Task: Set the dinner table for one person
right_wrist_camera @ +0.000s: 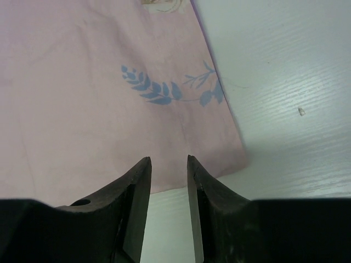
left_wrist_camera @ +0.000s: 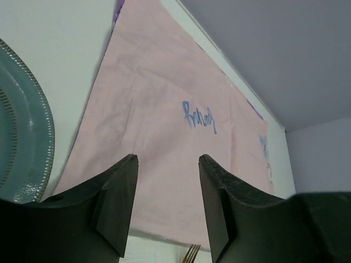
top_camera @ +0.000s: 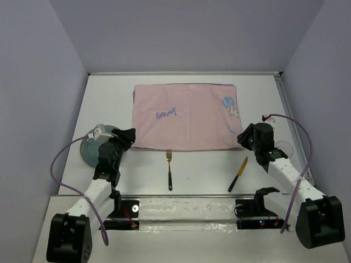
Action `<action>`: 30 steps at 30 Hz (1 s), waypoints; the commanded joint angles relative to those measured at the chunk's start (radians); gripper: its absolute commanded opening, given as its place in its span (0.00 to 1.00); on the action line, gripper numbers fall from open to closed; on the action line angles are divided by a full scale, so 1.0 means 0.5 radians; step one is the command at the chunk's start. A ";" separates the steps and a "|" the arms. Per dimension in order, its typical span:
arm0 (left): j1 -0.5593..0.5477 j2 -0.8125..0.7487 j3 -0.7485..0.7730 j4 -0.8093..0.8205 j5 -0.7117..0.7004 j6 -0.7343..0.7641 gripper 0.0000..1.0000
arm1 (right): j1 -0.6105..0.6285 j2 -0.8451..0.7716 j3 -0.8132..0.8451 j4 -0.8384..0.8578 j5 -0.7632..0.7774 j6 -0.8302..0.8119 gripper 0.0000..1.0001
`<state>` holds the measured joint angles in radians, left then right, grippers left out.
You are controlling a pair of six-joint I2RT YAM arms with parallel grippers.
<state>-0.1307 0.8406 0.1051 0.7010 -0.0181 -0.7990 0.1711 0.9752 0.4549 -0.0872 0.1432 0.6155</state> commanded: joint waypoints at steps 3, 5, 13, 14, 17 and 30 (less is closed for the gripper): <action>-0.021 -0.340 0.198 -0.208 -0.120 0.027 0.59 | 0.066 -0.134 0.188 -0.123 0.103 -0.145 0.38; -0.024 -0.396 0.238 -0.236 -0.114 0.018 0.59 | 0.087 -0.156 0.210 -0.108 0.088 -0.145 0.31; -0.024 -0.429 0.605 -0.460 0.063 0.162 0.59 | 0.476 0.138 0.262 0.097 -0.017 -0.071 0.00; -0.027 -0.429 0.606 -0.481 0.103 0.190 0.59 | 0.477 0.160 0.265 0.131 -0.001 -0.080 0.00; -0.027 -0.423 0.826 -0.625 0.159 0.340 0.59 | 0.624 0.282 0.277 0.327 -0.105 -0.075 0.00; -0.195 0.368 0.793 -0.412 0.355 0.070 0.47 | 0.962 1.022 0.658 0.650 -0.048 -0.004 0.00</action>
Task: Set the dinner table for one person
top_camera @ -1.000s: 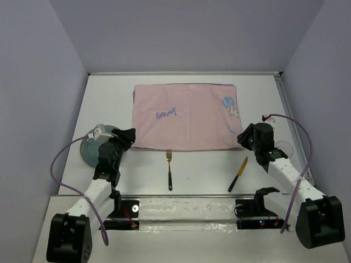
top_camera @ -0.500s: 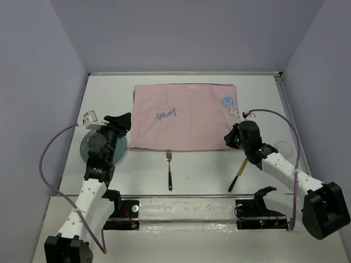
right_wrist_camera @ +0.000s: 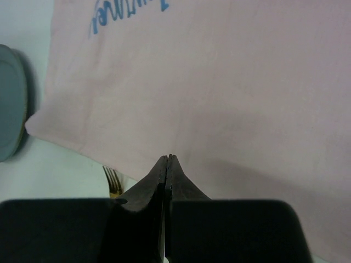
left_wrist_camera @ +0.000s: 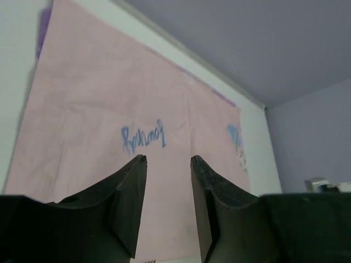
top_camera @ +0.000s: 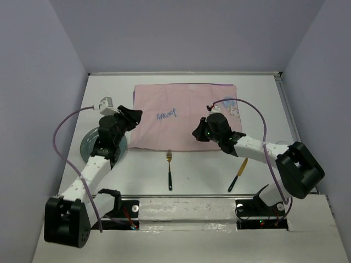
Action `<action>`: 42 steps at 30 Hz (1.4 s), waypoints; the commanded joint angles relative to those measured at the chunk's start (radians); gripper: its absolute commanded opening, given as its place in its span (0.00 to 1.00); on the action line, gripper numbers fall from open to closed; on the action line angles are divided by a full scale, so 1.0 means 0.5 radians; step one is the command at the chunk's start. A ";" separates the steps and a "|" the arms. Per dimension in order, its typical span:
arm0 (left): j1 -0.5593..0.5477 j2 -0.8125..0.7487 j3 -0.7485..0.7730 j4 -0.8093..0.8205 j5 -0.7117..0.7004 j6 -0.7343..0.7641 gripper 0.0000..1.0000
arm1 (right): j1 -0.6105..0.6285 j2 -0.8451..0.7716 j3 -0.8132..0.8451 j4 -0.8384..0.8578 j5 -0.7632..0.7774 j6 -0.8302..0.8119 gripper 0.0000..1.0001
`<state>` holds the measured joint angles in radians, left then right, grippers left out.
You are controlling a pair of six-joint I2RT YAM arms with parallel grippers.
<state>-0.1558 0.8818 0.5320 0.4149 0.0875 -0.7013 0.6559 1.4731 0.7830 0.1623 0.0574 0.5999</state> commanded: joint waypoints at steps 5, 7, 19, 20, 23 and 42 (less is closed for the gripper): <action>-0.320 0.644 -0.153 0.339 -0.021 -0.171 0.45 | -0.283 -0.166 -0.197 0.148 0.066 0.064 0.00; -0.320 0.697 -0.195 0.403 -0.119 -0.159 0.45 | -0.418 -0.246 -0.329 0.148 -0.031 0.092 0.00; -0.296 0.814 -0.465 0.422 -0.295 -0.128 0.43 | -0.796 -0.385 -0.691 0.062 -0.060 0.278 0.00; -0.287 0.807 -0.478 0.419 -0.292 -0.122 0.43 | -0.824 -0.372 -0.704 0.053 -0.035 0.312 0.00; -0.271 0.780 -0.499 0.401 -0.286 -0.082 0.43 | -0.870 -0.390 -0.765 0.019 0.069 0.438 0.00; -0.397 0.158 -0.279 -0.019 -0.491 -0.015 0.43 | -0.770 -0.943 -0.453 -0.229 -0.231 0.052 0.25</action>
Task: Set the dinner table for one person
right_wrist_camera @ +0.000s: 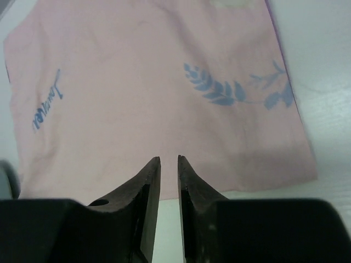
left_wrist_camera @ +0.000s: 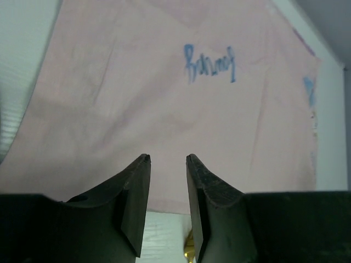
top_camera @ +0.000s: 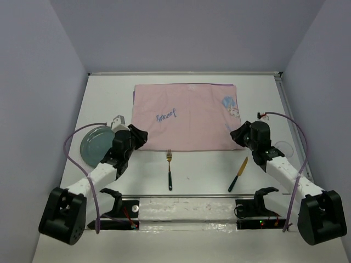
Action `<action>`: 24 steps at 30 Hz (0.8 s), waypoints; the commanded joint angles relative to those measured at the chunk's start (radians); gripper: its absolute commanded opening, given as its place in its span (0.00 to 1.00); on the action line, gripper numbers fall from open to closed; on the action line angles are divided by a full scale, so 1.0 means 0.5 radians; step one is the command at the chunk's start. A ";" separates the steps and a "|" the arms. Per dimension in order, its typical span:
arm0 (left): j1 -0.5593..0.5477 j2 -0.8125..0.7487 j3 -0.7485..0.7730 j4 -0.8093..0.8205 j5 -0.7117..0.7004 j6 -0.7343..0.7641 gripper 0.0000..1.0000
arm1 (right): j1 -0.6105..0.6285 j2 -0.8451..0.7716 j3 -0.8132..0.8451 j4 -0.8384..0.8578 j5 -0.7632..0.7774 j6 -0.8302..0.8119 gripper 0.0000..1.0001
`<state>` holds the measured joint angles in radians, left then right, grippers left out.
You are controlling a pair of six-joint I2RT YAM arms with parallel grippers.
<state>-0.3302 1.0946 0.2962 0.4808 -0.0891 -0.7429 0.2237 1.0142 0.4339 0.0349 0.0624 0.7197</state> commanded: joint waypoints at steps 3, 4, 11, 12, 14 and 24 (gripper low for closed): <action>-0.048 -0.517 0.349 -0.332 -0.181 0.190 0.47 | 0.401 0.110 0.408 0.065 -0.211 -0.206 0.27; -0.048 -0.578 0.395 -0.387 -0.211 0.231 0.47 | 0.484 0.165 0.445 0.099 -0.198 -0.197 0.27; -0.048 -1.099 0.748 -0.652 -0.101 0.629 0.61 | 1.043 0.839 0.938 0.445 -0.198 0.039 0.28; -0.048 -1.140 0.803 -0.667 -0.062 0.666 0.66 | 1.089 1.029 1.021 0.476 -0.189 0.070 0.28; -0.048 -1.238 0.871 -0.725 0.015 0.746 0.70 | 1.206 1.232 1.302 0.547 -0.256 0.131 0.28; -0.048 -1.376 0.853 -0.827 0.074 0.934 0.82 | 1.424 2.450 2.512 0.400 -0.441 0.233 0.32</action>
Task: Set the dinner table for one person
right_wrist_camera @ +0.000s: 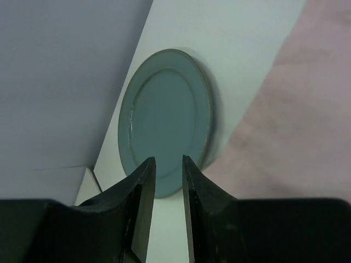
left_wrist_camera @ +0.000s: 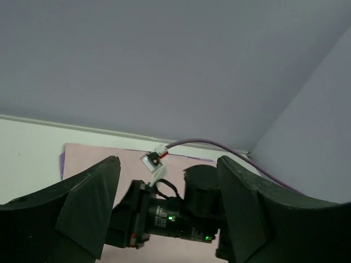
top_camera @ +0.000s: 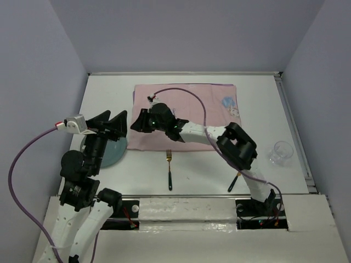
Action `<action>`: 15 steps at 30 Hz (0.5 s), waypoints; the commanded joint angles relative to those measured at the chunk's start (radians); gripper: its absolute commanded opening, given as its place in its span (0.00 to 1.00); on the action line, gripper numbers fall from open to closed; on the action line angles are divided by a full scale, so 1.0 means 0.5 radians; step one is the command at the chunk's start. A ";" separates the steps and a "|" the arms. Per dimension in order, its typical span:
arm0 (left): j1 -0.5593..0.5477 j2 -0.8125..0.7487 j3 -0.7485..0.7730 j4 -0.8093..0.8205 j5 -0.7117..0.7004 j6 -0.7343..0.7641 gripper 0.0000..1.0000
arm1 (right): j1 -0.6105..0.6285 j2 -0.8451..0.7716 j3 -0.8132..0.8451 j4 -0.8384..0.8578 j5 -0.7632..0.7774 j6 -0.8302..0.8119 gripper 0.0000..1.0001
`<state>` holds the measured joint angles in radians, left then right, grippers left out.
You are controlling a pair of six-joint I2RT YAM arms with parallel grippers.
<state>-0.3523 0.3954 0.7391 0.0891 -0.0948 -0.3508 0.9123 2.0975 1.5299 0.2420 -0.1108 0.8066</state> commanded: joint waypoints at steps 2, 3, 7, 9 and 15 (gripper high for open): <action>-0.004 0.037 -0.061 -0.037 0.137 0.165 0.86 | 0.087 0.501 0.578 -0.082 -0.137 0.077 0.34; -0.004 0.041 -0.061 -0.031 0.156 0.177 0.86 | 0.087 0.566 0.658 -0.103 -0.152 0.086 0.34; -0.029 0.022 -0.116 -0.013 0.147 0.201 0.90 | 0.087 0.778 0.965 -0.260 -0.135 0.105 0.37; -0.068 -0.002 -0.150 0.003 0.131 0.201 0.91 | 0.087 0.818 1.005 -0.263 -0.110 0.105 0.40; -0.121 -0.051 -0.171 0.015 0.122 0.198 0.91 | 0.108 0.931 1.079 -0.306 -0.143 0.142 0.40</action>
<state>-0.3977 0.3958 0.6594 0.0471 -0.0483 -0.2756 0.9573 2.5561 1.9991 0.0933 -0.1658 0.8581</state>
